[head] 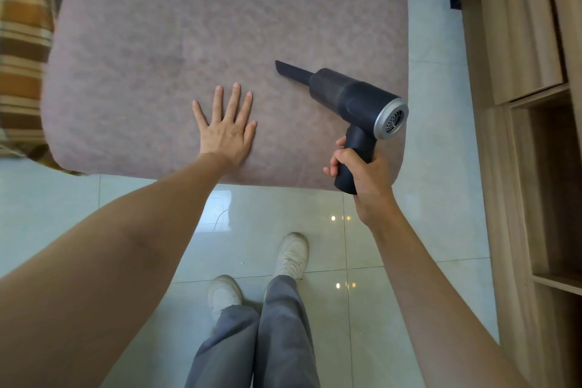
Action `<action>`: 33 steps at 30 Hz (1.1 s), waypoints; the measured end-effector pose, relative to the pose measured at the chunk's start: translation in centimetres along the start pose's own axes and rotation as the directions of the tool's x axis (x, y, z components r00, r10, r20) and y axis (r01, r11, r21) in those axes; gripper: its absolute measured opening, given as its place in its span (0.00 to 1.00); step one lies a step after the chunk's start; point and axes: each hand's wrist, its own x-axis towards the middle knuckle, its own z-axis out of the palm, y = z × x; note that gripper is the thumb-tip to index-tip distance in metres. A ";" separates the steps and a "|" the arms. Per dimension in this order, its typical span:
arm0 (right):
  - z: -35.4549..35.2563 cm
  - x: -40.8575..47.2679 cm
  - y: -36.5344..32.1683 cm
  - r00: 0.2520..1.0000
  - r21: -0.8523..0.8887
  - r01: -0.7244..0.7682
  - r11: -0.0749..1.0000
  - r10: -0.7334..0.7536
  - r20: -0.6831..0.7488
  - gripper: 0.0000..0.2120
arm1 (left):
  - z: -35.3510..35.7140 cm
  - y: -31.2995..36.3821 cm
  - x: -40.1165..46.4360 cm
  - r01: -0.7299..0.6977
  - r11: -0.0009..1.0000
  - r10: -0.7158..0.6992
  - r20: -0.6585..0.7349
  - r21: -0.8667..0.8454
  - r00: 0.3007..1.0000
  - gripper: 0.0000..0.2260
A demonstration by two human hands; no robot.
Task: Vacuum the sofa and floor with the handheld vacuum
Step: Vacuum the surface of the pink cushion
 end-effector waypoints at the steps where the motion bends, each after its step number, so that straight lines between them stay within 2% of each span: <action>1: -0.1 -0.2 -0.1 1.000 -0.007 0.007 1.000 -0.007 0.001 0.07 | -0.1 0.0 0.0 0.001 1.000 -0.001 0.003 -0.002 1.000 0.25; 14: -0.9 -2.0 0.2 0.999 -0.027 0.040 0.999 -0.040 -0.027 0.07 | 0.0 0.1 0.0 0.006 1.000 -0.006 0.010 -0.025 1.000 0.25; 19: -1.6 -2.1 -0.3 0.995 -0.007 0.067 0.998 -0.068 -0.075 0.14 | 0.0 0.2 0.0 -0.003 1.000 0.003 -0.014 -0.006 1.000 0.26; 23: -3.4 -1.1 -0.3 0.992 -0.047 0.077 0.996 -0.081 -0.100 0.07 | 0.3 0.9 0.1 0.008 0.999 -0.010 -0.053 -0.032 0.999 0.27; 26: -4.8 -0.7 -0.3 0.987 -0.053 0.081 0.995 -0.088 -0.138 0.14 | 0.7 1.4 0.2 0.018 0.998 -0.022 -0.082 -0.055 0.996 0.27; 30: -6.0 -1.1 -0.3 0.985 -0.040 0.068 0.997 -0.073 -0.156 0.08 | 0.7 2.3 0.5 -0.004 0.997 -0.005 -0.107 -0.076 0.994 0.28; 33: -6.7 -1.7 0.1 0.984 -0.022 0.061 0.998 -0.063 -0.169 0.08 | 0.7 3.6 0.7 -0.066 0.996 0.059 -0.111 -0.064 0.992 0.27</action>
